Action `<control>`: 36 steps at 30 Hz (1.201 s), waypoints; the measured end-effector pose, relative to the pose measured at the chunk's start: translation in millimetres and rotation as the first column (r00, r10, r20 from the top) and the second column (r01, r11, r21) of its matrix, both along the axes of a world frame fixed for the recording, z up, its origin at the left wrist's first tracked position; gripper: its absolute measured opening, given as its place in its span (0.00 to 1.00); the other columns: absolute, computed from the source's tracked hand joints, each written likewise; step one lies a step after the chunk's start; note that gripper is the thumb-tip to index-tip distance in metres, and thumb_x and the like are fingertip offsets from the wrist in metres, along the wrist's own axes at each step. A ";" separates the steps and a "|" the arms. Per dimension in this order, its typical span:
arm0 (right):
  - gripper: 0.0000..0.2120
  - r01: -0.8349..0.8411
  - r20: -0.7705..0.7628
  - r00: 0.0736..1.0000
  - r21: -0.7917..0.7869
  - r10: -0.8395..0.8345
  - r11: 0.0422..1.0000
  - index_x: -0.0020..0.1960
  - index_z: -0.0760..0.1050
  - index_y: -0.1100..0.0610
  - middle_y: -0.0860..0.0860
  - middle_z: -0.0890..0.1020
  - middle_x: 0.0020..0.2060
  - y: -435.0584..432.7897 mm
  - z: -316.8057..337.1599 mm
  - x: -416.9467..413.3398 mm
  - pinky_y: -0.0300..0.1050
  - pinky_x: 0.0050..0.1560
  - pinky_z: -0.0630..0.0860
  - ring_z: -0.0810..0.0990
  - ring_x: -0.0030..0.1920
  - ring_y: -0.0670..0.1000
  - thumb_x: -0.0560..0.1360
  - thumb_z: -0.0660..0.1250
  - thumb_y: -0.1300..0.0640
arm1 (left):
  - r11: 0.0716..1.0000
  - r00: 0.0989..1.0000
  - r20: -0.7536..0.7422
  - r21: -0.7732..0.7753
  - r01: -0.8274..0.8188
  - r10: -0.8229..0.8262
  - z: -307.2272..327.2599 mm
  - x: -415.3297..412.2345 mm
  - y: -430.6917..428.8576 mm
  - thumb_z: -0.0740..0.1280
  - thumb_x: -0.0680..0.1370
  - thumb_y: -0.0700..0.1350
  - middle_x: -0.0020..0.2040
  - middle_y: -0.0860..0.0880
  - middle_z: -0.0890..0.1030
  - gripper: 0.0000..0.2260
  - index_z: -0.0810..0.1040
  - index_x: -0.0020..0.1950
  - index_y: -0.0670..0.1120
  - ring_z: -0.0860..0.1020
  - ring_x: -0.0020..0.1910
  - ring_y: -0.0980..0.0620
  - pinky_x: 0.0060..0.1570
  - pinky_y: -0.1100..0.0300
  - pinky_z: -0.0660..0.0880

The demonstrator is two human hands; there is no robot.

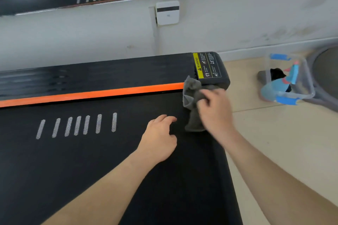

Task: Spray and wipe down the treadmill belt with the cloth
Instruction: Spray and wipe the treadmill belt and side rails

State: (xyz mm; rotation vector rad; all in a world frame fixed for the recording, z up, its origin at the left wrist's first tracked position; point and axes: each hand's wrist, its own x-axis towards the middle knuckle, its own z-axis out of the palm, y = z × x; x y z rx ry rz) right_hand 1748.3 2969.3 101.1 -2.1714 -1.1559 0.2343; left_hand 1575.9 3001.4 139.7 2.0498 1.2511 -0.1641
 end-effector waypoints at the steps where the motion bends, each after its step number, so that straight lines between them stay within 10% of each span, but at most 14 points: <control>1: 0.14 -0.200 0.107 0.974 -0.017 0.201 0.980 0.61 0.81 0.58 0.57 0.77 0.54 4.4 -0.8 -15.1 0.46 0.51 0.70 0.75 0.54 0.55 0.77 0.65 0.59 | 1.000 1.000 0.003 0.007 -0.003 0.003 0.3 1.8 -3.2 0.63 0.78 0.38 0.76 0.53 0.64 0.25 0.67 0.75 0.52 0.59 0.76 0.49 0.70 0.58 0.63; 4: 0.14 -0.378 0.226 0.876 -0.229 0.427 0.897 0.61 0.81 0.55 0.55 0.77 0.54 8.2 -15.2 -14.4 0.52 0.49 0.75 0.75 0.55 0.56 0.79 0.63 0.55 | 1.000 1.000 -0.013 0.005 0.022 -0.022 5.2 2.8 -11.9 0.63 0.78 0.38 0.76 0.53 0.64 0.24 0.69 0.73 0.53 0.60 0.76 0.49 0.70 0.58 0.63; 6: 0.12 -0.026 0.095 0.994 -0.247 0.051 0.969 0.57 0.82 0.56 0.58 0.79 0.51 -7.9 -24.3 21.6 0.51 0.47 0.75 0.77 0.53 0.61 0.76 0.64 0.57 | 0.999 0.999 -0.028 0.001 0.041 -0.041 11.0 0.1 -12.5 0.63 0.79 0.39 0.77 0.54 0.63 0.23 0.69 0.73 0.54 0.59 0.76 0.51 0.69 0.59 0.62; 9: 0.12 0.264 -0.317 0.869 -0.353 -0.380 0.898 0.55 0.81 0.57 0.59 0.83 0.51 -44.6 -32.1 61.4 0.46 0.49 0.73 0.80 0.55 0.61 0.74 0.66 0.63 | 1.000 1.000 -0.020 -0.012 0.008 -0.008 13.7 3.0 -9.7 0.62 0.80 0.39 0.74 0.55 0.67 0.22 0.70 0.72 0.55 0.64 0.72 0.52 0.67 0.60 0.65; 12: 0.21 0.141 -0.564 0.806 -0.114 -0.182 0.983 0.62 0.72 0.52 0.55 0.79 0.54 -35.1 -31.0 53.5 0.51 0.57 0.75 0.79 0.54 0.56 0.73 0.67 0.69 | 0.992 0.998 0.031 -0.111 -0.055 0.059 9.8 17.2 -18.3 0.62 0.80 0.39 0.67 0.54 0.71 0.19 0.73 0.68 0.55 0.74 0.51 0.60 0.48 0.65 0.74; 15: 0.19 0.014 -0.480 0.867 -0.251 -0.137 0.968 0.65 0.74 0.55 0.57 0.79 0.60 -24.6 -21.1 51.6 0.51 0.60 0.74 0.77 0.60 0.57 0.74 0.66 0.64 | 0.989 0.999 0.041 -0.150 0.006 0.000 7.7 30.3 -35.6 0.62 0.80 0.40 0.66 0.53 0.74 0.17 0.75 0.65 0.56 0.71 0.46 0.61 0.41 0.68 0.70; 17: 0.05 -0.171 -0.358 0.933 -0.549 -0.045 0.819 0.47 0.76 0.57 0.58 0.81 0.50 -44.5 -9.1 53.5 0.46 0.45 0.74 0.79 0.49 0.58 0.75 0.67 0.56 | 0.988 0.999 0.029 -0.149 0.031 -0.027 10.5 30.7 -43.5 0.62 0.80 0.40 0.66 0.53 0.74 0.16 0.76 0.64 0.57 0.71 0.51 0.59 0.47 0.65 0.69; 20: 0.14 -0.417 -0.431 0.901 -0.821 0.055 0.390 0.39 0.75 0.59 0.55 0.82 0.39 -107.2 1.9 48.0 0.43 0.36 0.70 0.78 0.37 0.52 0.76 0.66 0.49 | 0.987 1.000 0.028 -0.162 -0.007 0.011 9.4 25.6 -51.2 0.62 0.80 0.40 0.66 0.54 0.74 0.15 0.77 0.62 0.56 0.72 0.58 0.57 0.50 0.63 0.67; 22: 0.16 -0.366 -0.523 0.841 -0.739 -0.140 0.566 0.43 0.81 0.60 0.54 0.84 0.41 -131.4 7.5 46.8 0.43 0.38 0.73 0.79 0.39 0.51 0.75 0.69 0.46 | 0.986 1.000 0.022 -0.165 0.007 -0.004 3.1 24.1 -63.4 0.61 0.81 0.40 0.66 0.54 0.74 0.14 0.77 0.63 0.55 0.72 0.58 0.58 0.50 0.64 0.67; 24: 0.13 0.031 -0.718 0.571 -0.467 -0.399 0.884 0.45 0.81 0.57 0.55 0.84 0.43 -126.1 5.5 44.3 0.42 0.39 0.76 0.80 0.39 0.51 0.76 0.70 0.47 | 0.985 0.999 0.035 -0.171 0.022 -0.016 -1.1 24.0 -73.7 0.61 0.81 0.41 0.67 0.54 0.73 0.14 0.78 0.63 0.54 0.72 0.58 0.58 0.51 0.65 0.67; 26: 0.11 0.236 -0.810 0.432 -0.323 -0.397 0.916 0.51 0.78 0.55 0.55 0.83 0.49 -104.1 -2.5 34.5 0.48 0.47 0.79 0.81 0.45 0.53 0.78 0.68 0.48 | 0.984 0.999 0.044 -0.175 0.026 -0.018 -3.1 26.5 -86.2 0.61 0.82 0.41 0.68 0.54 0.72 0.14 0.78 0.64 0.53 0.71 0.64 0.56 0.55 0.65 0.67; 30: 0.20 0.008 -0.530 0.824 -0.346 -0.202 0.938 0.71 0.65 0.57 0.55 0.77 0.64 -97.8 -22.6 -4.8 0.47 0.60 0.71 0.76 0.62 0.57 0.83 0.60 0.50 | 0.994 0.996 0.087 -0.102 -0.028 0.037 -1.4 31.4 -95.5 0.61 0.81 0.40 0.68 0.53 0.73 0.15 0.77 0.65 0.53 0.71 0.66 0.53 0.57 0.64 0.68; 36: 0.18 -0.131 -0.466 0.829 -0.698 -0.309 0.704 0.64 0.74 0.56 0.55 0.81 0.59 -224.7 -18.5 -27.8 0.49 0.59 0.74 0.79 0.58 0.56 0.84 0.55 0.46 | 0.991 0.995 0.088 -0.114 0.064 -0.054 -4.6 24.6 -118.6 0.60 0.82 0.40 0.65 0.53 0.74 0.14 0.77 0.64 0.52 0.71 0.62 0.55 0.57 0.64 0.68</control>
